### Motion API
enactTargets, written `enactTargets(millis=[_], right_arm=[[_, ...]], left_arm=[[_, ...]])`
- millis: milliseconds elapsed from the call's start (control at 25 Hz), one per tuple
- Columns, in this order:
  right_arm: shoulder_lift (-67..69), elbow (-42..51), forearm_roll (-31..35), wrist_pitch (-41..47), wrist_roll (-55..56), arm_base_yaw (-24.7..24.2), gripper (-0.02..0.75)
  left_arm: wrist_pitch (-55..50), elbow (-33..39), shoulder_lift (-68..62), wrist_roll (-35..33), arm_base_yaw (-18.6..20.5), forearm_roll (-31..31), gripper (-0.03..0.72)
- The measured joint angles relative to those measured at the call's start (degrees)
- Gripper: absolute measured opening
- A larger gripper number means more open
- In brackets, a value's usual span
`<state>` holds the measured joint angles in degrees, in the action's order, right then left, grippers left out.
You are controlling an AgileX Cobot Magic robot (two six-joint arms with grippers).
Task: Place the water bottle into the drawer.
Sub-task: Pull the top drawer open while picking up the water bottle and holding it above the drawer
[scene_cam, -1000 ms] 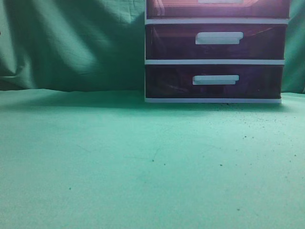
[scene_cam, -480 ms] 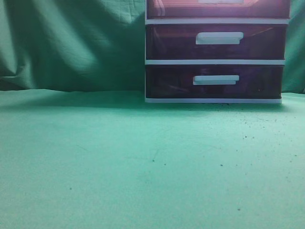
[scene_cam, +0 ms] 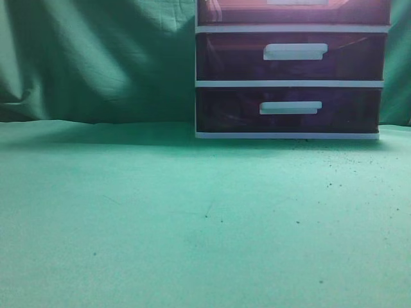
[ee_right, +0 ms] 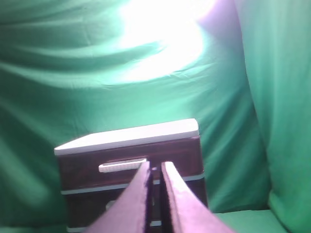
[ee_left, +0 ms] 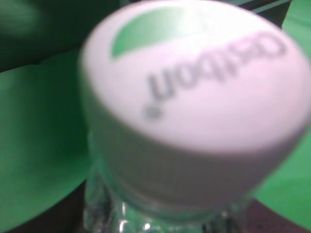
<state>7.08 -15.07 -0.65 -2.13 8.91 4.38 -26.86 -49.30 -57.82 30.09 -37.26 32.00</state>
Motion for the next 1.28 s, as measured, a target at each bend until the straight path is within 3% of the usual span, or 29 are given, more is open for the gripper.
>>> enactTargets(millis=[160, 200, 240, 280, 360, 520, 720, 760, 840, 880, 1000, 1280], right_arm=[[12.8, -11.2, -0.9, 7.2, -6.2, 0.0, 0.05], [15.8, -12.4, -1.0, 6.9, -8.4, 0.0, 0.0], [19.3, -13.0, -1.2, 5.9, -10.5, 0.0, 0.0], [22.8, -13.3, -1.2, 4.4, -12.9, 0.0, 0.05], [29.0, -13.3, -2.7, -0.3, -19.0, 0.0, 0.05], [42.6, -16.1, -12.0, -11.3, -36.5, 1.1, 0.05], [60.0, -25.0, -14.4, -14.3, -59.3, 5.5, 0.05], [63.2, -26.8, -14.2, -15.2, -61.3, 5.9, 0.112], [68.3, -31.2, -14.1, -16.8, -64.1, 6.1, 0.108], [70.7, -33.5, -14.0, -17.4, -64.7, 6.1, 0.169], [76.7, -39.5, -14.1, -18.9, -65.6, 6.1, 0.236], [87.9, -49.0, -19.8, -19.6, -65.8, 6.2, 0.23]], left_arm=[[-0.2, 0.0, -0.1, 0.0, -1.3, -0.1, 0.297], [-0.3, -0.1, -0.1, 0.0, -1.3, -0.1, 0.297], [-0.5, -0.1, -0.1, 0.0, -1.3, -0.1, 0.297], [-0.6, -0.1, -0.1, 0.0, -1.3, -0.1, 0.297], [-1.0, -0.1, -0.1, 0.0, -1.3, -0.1, 0.297], [-1.1, -0.1, -0.1, 0.0, -1.3, -0.1, 0.297], [-1.1, -0.1, -0.1, 0.0, -1.3, -0.1, 0.297], [-1.1, -0.1, -0.1, 0.0, -1.3, -0.1, 0.297], [-1.2, -0.1, -0.1, 0.0, -1.3, -0.2, 0.297], [-1.2, -0.1, -0.1, 0.0, -1.3, -0.3, 0.297], [-1.2, -0.1, -0.1, 0.0, -1.3, -0.6, 0.297], [-1.3, -0.1, -0.1, 0.0, -1.3, -1.0, 0.297]])
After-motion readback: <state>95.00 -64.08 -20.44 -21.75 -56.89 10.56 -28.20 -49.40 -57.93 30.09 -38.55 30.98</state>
